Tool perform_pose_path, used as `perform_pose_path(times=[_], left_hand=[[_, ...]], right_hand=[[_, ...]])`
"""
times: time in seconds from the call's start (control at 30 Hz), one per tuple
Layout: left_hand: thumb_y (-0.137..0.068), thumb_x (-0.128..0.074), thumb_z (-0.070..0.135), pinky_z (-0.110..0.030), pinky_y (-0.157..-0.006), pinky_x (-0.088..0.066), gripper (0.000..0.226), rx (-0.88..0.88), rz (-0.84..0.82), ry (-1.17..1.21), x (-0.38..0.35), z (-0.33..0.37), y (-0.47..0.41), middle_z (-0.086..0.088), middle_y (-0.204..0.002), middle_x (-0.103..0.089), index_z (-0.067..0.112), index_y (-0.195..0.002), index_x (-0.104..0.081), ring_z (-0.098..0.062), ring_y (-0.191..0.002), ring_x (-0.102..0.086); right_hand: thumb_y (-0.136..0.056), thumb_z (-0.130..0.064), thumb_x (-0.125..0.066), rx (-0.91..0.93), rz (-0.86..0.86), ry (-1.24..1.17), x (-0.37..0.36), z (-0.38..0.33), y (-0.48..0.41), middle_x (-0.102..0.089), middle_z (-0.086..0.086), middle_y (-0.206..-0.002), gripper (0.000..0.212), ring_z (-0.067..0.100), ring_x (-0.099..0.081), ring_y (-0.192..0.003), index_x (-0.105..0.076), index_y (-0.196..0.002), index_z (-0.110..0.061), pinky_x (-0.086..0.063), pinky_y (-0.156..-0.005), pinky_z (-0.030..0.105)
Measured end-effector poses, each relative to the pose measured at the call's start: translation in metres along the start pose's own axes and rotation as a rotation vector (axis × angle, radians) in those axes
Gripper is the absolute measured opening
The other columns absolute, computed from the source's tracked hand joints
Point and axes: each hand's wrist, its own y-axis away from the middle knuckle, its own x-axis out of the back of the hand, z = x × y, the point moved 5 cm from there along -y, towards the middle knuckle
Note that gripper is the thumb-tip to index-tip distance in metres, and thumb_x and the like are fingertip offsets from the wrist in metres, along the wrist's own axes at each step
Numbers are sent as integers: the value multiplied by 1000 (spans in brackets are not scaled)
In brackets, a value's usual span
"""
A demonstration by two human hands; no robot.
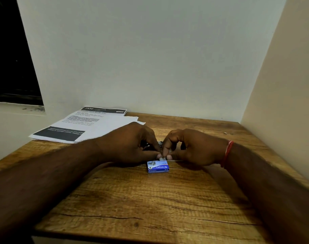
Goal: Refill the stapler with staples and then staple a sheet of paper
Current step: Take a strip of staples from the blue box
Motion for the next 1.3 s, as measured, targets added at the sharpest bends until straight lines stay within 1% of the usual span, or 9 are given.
perform_pose_path(times=[0.17, 0.27, 0.37, 0.5, 0.73, 0.9, 0.97, 1.2, 1.3], left_hand=[[-96, -88, 43, -24, -70, -53, 9, 16, 4, 12, 0, 0, 0, 21, -90, -75, 40, -104, -91, -6, -87, -71], [-96, -89, 44, -25, -70, -53, 10, 14, 5, 22, -1, -1, 0, 21, -90, -75, 41, -105, -91, -5, -86, -71], [-96, -89, 43, -26, -70, -53, 10, 26, 0, 25, -1, -2, 0, 22, -89, -74, 41, -105, -91, -7, -86, -70], [-96, -89, 43, -28, -70, -54, 9, 26, 3, 28, -1, -1, 0, 22, -88, -74, 41, -104, -91, -7, -85, -70], [-95, -89, 41, -26, -68, -53, 9, 3, 14, 9, 0, 0, 0, 19, -87, -74, 40, -104, -91, -9, -84, -69], [-96, -89, 43, -23, -68, -51, 9, -3, 10, 6, 0, 1, 0, 21, -86, -74, 40, -105, -91, -7, -84, -69], [-96, -89, 43, -21, -68, -50, 9, 2, 10, 6, 0, 1, 0, 22, -86, -73, 41, -105, -91, -6, -84, -69], [-95, -89, 44, -30, -68, -55, 9, 4, 9, 9, 0, 1, 0, 20, -88, -76, 42, -104, -91, -7, -84, -70], [-95, -89, 44, -34, -69, -57, 8, 7, 15, 8, 0, 0, 0, 20, -88, -76, 43, -102, -90, -8, -84, -70]], right_hand=[[-99, -30, -80, -8, 5, -18, 0, 1, -1, -73, -16, -112, 7, 3, -67, -107, -81, -104, -34, -53, -89, 24], [-99, -29, -80, -25, 15, -45, 1, 3, -1, -74, -17, -110, 7, 2, -68, -102, -81, -104, -33, -55, -87, 25], [-98, -32, -80, -8, 9, -3, -1, 2, -2, -72, -17, -113, 6, 2, -67, -107, -82, -103, -35, -55, -87, 25], [-98, -35, -80, -16, 19, 44, 0, 0, -1, -71, -16, -118, 5, 1, -64, -109, -82, -103, -37, -43, -79, 12], [-99, -36, -78, -32, 34, 64, -2, -3, -2, -72, -14, -112, 5, 3, -64, -104, -82, -102, -34, -44, -80, 18], [-100, -34, -77, -72, 26, 54, -4, -4, -3, -73, -12, -111, 5, 5, -67, -104, -81, -102, -33, -56, -89, 31], [-101, -33, -77, -88, 26, 53, -4, -6, -3, -73, -11, -111, 6, 6, -67, -103, -81, -103, -30, -57, -91, 32], [-103, -32, -72, -126, 14, 59, -5, -12, -3, -74, -7, -112, 10, 11, -69, -104, -80, -103, -27, -58, -94, 38], [-105, -31, -70, -133, 16, 55, -6, -13, -3, -73, -4, -114, 13, 14, -69, -104, -78, -107, -22, -57, -89, 36]])
